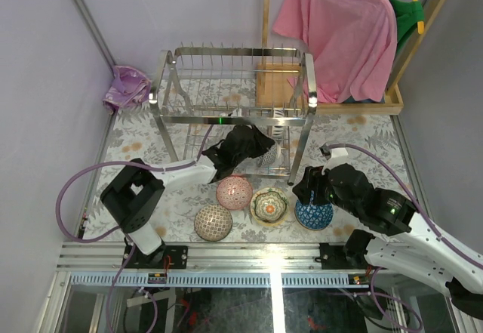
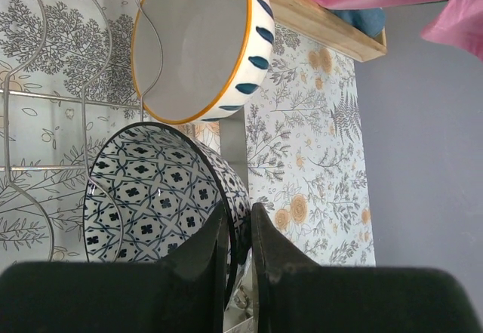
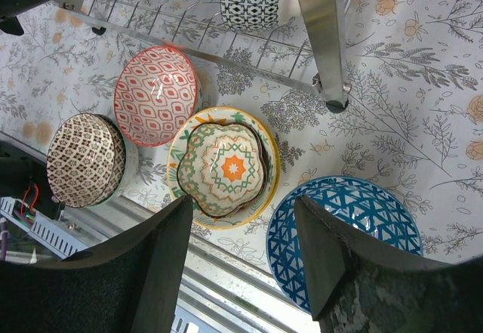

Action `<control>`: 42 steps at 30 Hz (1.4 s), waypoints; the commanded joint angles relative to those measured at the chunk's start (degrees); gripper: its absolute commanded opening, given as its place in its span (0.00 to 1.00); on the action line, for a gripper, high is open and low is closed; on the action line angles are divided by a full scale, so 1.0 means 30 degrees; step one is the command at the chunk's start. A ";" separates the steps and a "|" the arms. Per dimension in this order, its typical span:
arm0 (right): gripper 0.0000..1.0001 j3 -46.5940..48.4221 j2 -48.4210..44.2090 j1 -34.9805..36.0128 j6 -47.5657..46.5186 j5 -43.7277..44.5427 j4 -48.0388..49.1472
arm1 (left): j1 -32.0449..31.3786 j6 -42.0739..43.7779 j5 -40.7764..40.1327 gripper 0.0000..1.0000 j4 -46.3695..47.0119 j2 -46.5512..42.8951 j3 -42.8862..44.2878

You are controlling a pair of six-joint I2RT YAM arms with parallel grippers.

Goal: Load the bowls into the dish rack
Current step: Place the bowl in the dish rack.

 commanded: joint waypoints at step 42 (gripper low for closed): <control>0.63 -0.0123 0.0097 -0.0085 -0.0846 -0.0599 -0.0283 | 0.0445 -0.6595 0.2523 0.00 1.4813 0.2315 -0.2536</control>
